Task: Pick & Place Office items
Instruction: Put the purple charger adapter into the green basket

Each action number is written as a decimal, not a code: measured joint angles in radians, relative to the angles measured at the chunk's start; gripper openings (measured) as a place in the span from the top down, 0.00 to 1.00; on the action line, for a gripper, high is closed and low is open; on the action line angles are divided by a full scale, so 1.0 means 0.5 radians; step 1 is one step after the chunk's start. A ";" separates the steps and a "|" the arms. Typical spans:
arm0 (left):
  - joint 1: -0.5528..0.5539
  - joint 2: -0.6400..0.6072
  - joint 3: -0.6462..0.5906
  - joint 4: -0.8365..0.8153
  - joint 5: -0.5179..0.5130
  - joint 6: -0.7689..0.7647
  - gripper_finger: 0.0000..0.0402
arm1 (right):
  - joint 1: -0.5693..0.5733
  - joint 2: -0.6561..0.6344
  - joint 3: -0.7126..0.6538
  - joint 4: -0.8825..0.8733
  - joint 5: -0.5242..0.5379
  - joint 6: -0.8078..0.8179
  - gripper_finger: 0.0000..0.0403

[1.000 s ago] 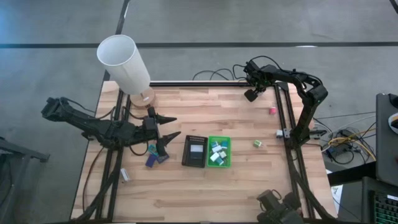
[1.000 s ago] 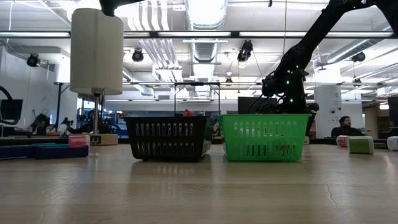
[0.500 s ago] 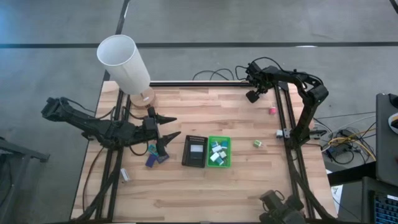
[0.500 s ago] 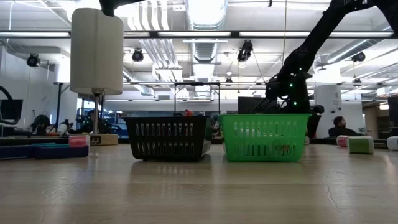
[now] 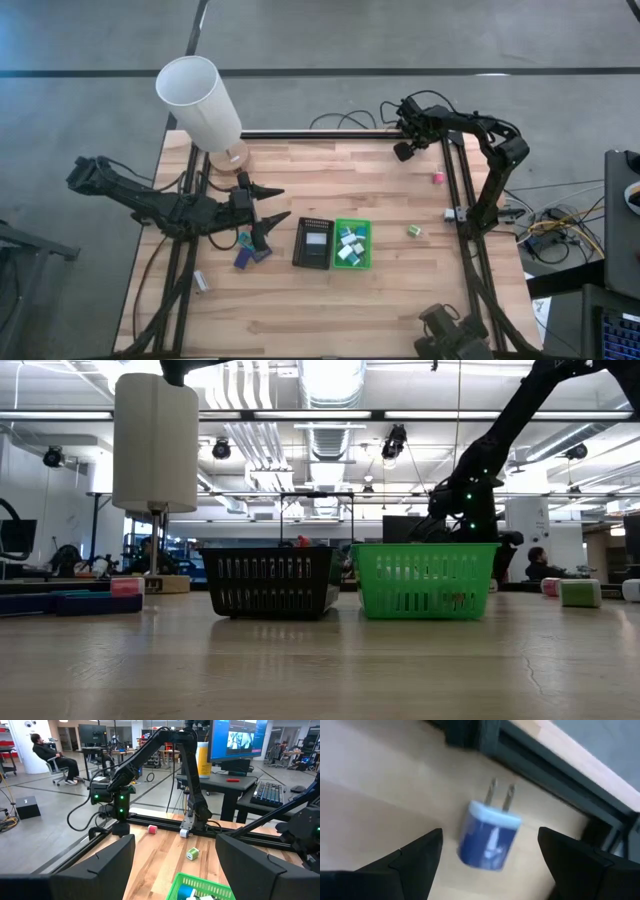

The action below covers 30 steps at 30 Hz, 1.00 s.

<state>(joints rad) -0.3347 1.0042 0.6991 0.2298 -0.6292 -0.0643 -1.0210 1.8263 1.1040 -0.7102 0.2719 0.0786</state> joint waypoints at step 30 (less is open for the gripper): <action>0.000 0.000 0.000 -0.003 0.000 0.000 0.29 | -0.007 -0.005 -0.010 0.095 -0.038 0.473 0.21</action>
<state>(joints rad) -0.3347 1.0042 0.6991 0.2283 -0.6294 -0.0643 -1.0245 1.8240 1.0992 -0.6628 0.2531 0.3153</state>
